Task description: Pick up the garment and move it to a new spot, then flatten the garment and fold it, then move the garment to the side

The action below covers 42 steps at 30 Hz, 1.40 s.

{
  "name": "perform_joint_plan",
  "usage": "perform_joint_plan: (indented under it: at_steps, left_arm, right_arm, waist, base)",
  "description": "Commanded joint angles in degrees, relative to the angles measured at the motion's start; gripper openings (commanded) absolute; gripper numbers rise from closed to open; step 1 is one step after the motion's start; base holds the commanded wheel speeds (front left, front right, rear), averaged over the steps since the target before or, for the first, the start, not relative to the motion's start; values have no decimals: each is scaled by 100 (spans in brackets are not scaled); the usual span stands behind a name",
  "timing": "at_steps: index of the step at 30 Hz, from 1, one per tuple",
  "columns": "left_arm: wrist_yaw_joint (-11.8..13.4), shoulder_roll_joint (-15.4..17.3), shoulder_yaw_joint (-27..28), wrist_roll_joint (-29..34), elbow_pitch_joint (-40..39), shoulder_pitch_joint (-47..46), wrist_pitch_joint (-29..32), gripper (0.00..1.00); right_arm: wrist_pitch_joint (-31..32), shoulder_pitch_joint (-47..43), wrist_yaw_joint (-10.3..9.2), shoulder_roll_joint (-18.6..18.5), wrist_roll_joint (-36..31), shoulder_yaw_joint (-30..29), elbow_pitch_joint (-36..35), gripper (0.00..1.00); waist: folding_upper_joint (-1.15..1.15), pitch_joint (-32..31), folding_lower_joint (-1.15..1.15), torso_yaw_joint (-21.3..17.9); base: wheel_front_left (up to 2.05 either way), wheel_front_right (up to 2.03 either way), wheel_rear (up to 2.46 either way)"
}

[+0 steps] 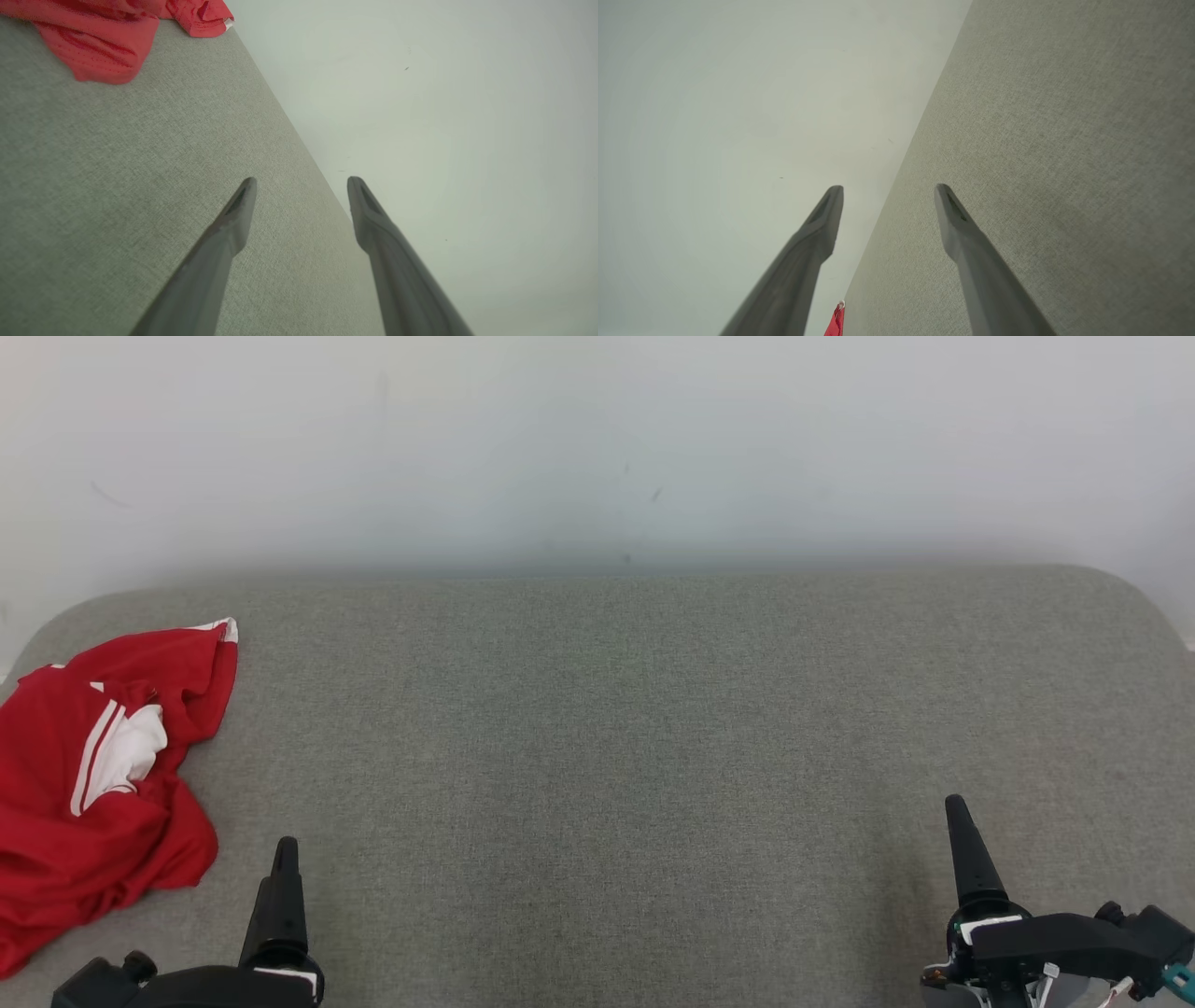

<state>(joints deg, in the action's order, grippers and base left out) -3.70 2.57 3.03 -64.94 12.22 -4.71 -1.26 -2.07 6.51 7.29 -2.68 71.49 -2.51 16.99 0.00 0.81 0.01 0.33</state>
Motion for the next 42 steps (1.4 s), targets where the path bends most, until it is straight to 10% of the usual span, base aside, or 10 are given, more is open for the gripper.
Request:
perform_joint_plan:
  at_steps: [1, 42]
  left_arm:
    - [5, 27, -14, 124, -99, -34, -35, 100]
    - [474, 286, -695, 4074, -195, 152, -785, 100]
  right_arm:
    - [-30, 141, 16, -18, -78, 17, -76, 100]
    - [-470, 210, 24, -23, -3951, 227, 286, 100]
  waist:
    - [0, 0, -1, 0]
    - [0, 39, -1, 34]
  base:
    - [0, 0, 0]
    - [0, 0, 0]
